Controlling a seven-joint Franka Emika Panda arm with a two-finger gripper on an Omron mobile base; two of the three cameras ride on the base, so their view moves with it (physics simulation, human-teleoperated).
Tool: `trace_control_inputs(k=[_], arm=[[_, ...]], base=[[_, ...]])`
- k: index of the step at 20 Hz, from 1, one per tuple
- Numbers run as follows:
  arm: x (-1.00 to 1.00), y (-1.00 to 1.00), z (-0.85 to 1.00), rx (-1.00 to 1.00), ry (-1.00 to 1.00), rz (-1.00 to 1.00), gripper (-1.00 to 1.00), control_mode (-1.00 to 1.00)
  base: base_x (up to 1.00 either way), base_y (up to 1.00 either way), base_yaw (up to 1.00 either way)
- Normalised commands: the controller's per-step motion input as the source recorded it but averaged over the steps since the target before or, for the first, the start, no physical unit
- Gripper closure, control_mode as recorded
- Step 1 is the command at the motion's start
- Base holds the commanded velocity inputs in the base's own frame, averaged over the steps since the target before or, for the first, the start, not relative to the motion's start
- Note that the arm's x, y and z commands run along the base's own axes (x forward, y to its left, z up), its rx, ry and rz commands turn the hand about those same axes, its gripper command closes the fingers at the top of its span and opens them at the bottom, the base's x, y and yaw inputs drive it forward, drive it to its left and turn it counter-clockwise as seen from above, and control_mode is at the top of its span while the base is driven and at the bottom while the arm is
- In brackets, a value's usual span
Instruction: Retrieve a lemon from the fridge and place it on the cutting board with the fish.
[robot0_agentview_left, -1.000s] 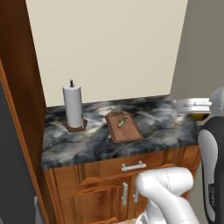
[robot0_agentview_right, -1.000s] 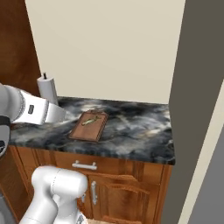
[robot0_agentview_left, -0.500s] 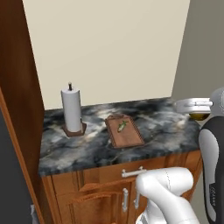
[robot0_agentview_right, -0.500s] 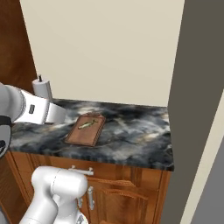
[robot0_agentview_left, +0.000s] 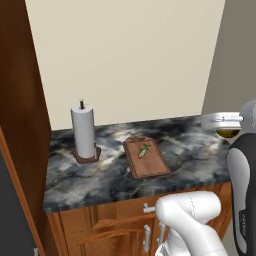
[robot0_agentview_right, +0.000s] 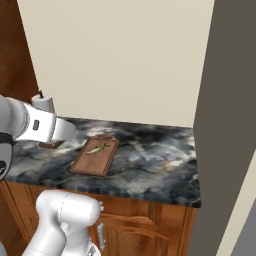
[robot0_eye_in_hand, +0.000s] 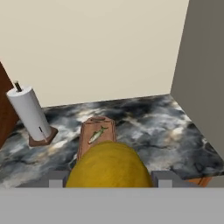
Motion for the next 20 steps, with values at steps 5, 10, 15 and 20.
trace_control_inputs(k=[5, 10, 15, 20], arm=[[0.00, 0.00, 0.00, 0.00, 0.00, 0.00, 1.00, 1.00], [0.00, 0.00, 0.00, 0.00, 0.02, 0.00, 1.00, -1.00], [0.09, 0.02, 0.00, 0.00, 0.18, 0.00, 1.00, -1.00], [0.39, 0.03, -0.27, 0.00, 0.22, 0.00, 1.00, -1.00]], base=[[0.25, 0.00, 0.01], [0.01, 0.00, 0.01], [0.00, 0.00, 0.00], [0.00, 0.00, 0.00]])
